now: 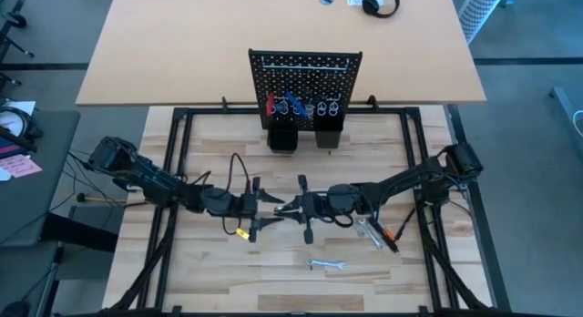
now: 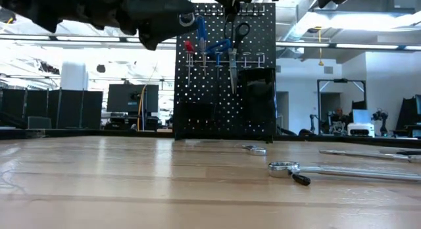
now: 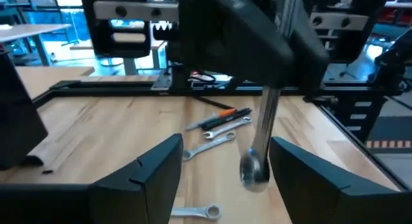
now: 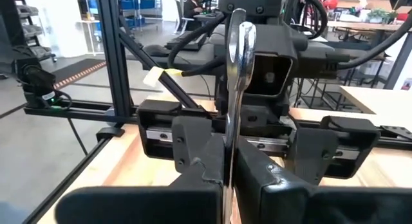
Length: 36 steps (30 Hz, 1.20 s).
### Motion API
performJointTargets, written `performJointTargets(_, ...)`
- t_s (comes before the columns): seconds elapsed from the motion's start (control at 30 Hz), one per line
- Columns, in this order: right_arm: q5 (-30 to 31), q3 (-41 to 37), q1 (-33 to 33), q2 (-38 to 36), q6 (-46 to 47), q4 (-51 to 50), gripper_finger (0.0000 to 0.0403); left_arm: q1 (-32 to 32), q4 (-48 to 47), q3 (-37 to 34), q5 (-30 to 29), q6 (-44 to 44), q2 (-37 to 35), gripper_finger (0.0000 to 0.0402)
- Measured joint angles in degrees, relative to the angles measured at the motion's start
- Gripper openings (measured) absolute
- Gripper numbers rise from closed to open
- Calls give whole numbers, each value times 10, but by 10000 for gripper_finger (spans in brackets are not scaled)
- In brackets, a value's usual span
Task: Hang tools onto peg board
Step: Hang the wrench on the pegboard
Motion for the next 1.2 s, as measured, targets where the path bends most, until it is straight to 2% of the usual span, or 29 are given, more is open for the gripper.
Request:
performJointTargets(0.13,1,0,0,0,0,1,20,-2,0,8,10,1,0,197)
performJointTargets(0.43,12,0,0,0,2,3,20,-2,8,8,9,-1,0,77)
performJointTargets(0.67,15,0,0,0,2,9,20,-2,15,9,8,1,0,8)
performJointTargets(0.97,15,0,0,0,1,12,20,-1,25,9,7,7,0,7)
performJointTargets(1.2,14,0,0,0,0,10,20,-1,30,9,7,1,0,54)
